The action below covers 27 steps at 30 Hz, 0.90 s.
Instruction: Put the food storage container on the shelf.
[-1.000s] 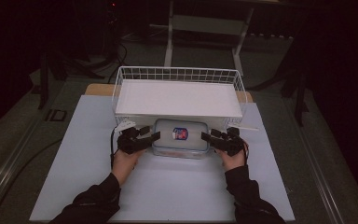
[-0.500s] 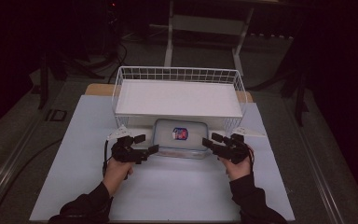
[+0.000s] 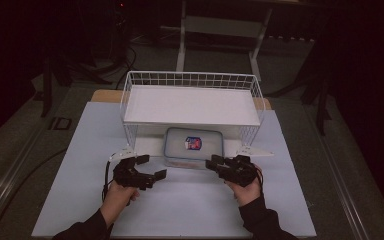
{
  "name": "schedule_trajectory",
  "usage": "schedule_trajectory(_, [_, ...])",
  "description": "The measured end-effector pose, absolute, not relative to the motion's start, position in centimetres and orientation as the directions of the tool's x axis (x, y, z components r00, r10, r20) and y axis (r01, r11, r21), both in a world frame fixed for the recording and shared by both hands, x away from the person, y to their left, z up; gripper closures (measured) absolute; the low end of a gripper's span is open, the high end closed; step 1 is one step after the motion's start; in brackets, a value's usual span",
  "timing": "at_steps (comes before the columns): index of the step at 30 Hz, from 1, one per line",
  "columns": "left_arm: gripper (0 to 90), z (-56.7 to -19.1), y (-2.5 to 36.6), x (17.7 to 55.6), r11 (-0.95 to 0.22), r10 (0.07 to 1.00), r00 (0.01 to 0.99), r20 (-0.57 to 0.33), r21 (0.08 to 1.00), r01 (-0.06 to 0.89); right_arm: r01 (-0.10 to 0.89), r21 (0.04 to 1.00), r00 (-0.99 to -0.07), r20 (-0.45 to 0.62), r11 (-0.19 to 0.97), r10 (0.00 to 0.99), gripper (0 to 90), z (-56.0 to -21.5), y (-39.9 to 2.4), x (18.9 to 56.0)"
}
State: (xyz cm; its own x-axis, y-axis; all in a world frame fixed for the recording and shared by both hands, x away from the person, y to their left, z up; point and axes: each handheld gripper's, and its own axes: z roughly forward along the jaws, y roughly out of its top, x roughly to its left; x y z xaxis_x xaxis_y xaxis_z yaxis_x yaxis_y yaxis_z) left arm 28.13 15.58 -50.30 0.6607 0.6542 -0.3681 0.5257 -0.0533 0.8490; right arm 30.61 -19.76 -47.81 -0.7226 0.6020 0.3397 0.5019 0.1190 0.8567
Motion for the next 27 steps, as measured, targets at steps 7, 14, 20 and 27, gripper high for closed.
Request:
schedule_trajectory(7, [0.0, -50.4, 16.2, 26.9, -0.061, 0.669, 0.661, -0.340, 0.861, 0.505, 0.524, 0.831, -0.741, 0.337, 0.186, 0.580, 78.4, -48.7, -17.9, 30.1])
schedule_trajectory(14, [0.0, -50.7, 16.4, 27.0, -0.057, 0.681, 0.650, -0.336, 0.861, 0.505, 0.533, 0.806, -0.749, 0.307, 0.258, 0.587, 89.8, -49.6, -16.6, 30.1])
schedule_trajectory(20, [0.0, -51.0, 16.2, 27.0, -0.062, 0.673, 0.657, -0.338, 0.860, 0.506, 0.554, 0.791, -0.722, 0.301, 0.259, 0.622, 89.9, -50.6, -16.0, 31.1])
schedule_trajectory(27, [0.0, -50.9, 16.1, 27.0, -0.072, 0.675, 0.665, -0.320, 0.869, 0.490, 0.560, 0.794, -0.698, 0.298, 0.237, 0.651, 90.0, -51.0, -15.7, 32.2])
